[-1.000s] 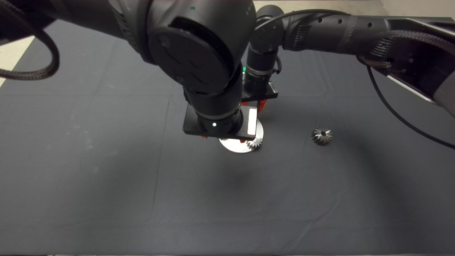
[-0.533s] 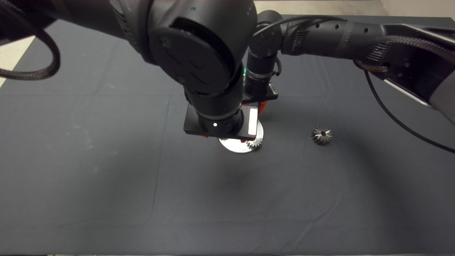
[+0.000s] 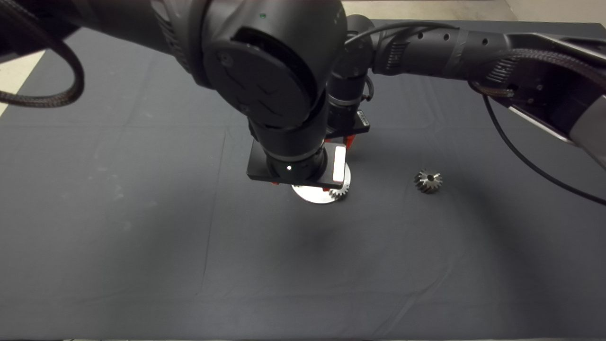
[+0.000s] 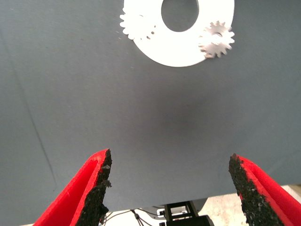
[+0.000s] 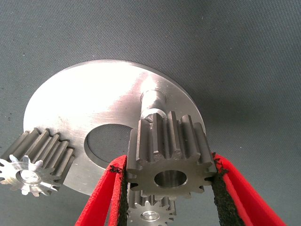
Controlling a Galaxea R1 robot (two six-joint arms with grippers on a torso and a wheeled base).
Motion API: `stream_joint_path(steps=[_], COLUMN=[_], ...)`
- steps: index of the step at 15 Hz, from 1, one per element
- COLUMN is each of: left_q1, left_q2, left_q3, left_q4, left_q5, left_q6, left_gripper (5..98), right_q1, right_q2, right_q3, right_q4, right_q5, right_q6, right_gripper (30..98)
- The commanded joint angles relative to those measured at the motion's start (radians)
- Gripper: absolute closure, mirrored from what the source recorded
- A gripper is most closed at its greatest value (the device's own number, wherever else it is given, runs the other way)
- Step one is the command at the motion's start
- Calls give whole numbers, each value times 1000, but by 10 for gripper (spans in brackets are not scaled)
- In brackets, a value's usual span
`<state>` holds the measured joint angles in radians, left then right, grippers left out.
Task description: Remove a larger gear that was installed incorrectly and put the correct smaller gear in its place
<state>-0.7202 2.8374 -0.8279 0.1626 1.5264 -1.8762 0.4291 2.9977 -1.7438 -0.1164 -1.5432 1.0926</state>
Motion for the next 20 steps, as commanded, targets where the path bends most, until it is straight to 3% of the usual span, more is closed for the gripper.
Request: stream_joint_path(steps=[1,20], left_q1=[-15,-8], left_q2=[46,61], left_q3=[-25,-39], left_q4=[18,20], left_q5=[58,60], left_q6=[3,3], left_gripper=[401,401], right_q1=[13,28], right_q2=[8,4], right_q3=[12,37], right_q4=[-46,-51], right_q5=[-60,-57], right_q6=[-2,15], right_gripper=[900,926])
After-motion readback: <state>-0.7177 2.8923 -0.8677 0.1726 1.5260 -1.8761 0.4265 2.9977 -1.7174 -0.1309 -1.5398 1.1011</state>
